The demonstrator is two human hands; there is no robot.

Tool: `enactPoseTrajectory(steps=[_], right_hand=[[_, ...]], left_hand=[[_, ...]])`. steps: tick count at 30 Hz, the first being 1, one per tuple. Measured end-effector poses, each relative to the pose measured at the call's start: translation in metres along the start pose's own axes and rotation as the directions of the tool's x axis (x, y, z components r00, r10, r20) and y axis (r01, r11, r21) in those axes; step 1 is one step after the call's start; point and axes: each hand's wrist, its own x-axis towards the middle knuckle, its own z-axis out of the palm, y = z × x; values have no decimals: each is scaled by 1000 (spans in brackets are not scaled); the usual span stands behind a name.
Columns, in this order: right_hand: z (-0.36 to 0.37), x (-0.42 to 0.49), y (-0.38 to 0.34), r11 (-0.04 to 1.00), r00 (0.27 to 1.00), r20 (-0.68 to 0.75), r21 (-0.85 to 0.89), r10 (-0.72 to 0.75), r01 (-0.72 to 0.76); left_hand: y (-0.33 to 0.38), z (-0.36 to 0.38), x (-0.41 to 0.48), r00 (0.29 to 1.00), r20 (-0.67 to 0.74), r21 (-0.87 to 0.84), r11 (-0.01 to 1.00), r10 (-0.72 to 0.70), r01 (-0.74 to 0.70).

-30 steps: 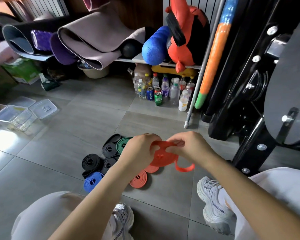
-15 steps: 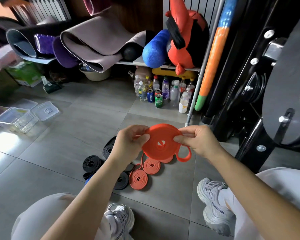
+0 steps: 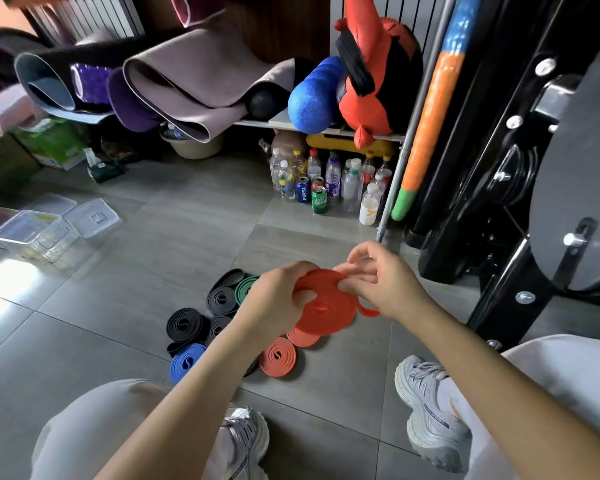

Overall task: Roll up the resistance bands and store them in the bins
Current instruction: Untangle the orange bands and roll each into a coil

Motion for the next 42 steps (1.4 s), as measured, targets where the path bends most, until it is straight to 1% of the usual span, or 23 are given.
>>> enactPoseTrajectory(steps=[6,9,12,14,16,17,18,20,22,25,27,31,33,35,36,37,38,40,42], right_hand=[[-2,5,0,997,994,-105,56,-40,46],[-2,5,-2,994,978,-192,51,-83,94],[-1,1,-4,987,963,-221,15,-155,162],[3,-3,-5,980,955,-222,-87,-196,180],[5,-7,-8,937,950,-217,-315,-224,149],[6,-9,-11,896,945,-216,-423,-245,135],[8,-10,-15,863,941,-207,-487,-266,137],[13,-10,-25,803,940,-173,-579,-293,144],[19,-4,-37,707,944,-131,-695,-303,130],[24,12,-53,592,951,-63,-794,-302,135],[26,26,-62,539,957,-25,-830,-288,141],[41,59,-70,480,974,70,-861,-213,167],[55,81,-68,514,981,96,-841,-169,171],[71,105,-57,566,984,120,-806,-129,173],[79,117,-47,575,984,141,-798,-114,181],[86,128,-32,572,981,169,-798,-94,193],[94,139,-14,560,977,202,-803,-63,203],[108,159,30,532,965,261,-822,36,203],[122,176,82,519,944,290,-837,155,171]], left_hand=[[-7,-9,4,987,-118,-219,973,-105,77],[-7,-10,6,977,-140,-333,937,-161,107],[-8,-8,7,963,-146,-457,878,-228,139],[-9,-7,6,951,-142,-529,833,-276,163],[-10,-8,8,941,-143,-568,804,-308,177],[-11,-9,9,937,-152,-574,800,-316,177],[-11,-10,10,933,-158,-576,798,-322,178],[-9,-14,11,929,-171,-589,790,-329,171],[-6,-19,11,923,-183,-600,782,-338,167],[0,-29,16,913,-220,-603,784,-344,150],[-2,-36,23,921,-241,-533,835,-305,137],[-21,-56,42,945,-197,-364,914,-262,177],[-38,-64,54,951,-166,-273,939,-260,209],[-61,-60,67,944,-133,-286,923,-303,256],[-74,-53,72,930,-101,-335,893,-353,302],[-89,-43,76,906,-51,-407,837,-420,365],[-104,-31,79,872,10,-488,759,-490,432],[-137,2,84,786,171,-628,549,-594,552],[-171,44,85,707,327,-695,347,-627,630]])
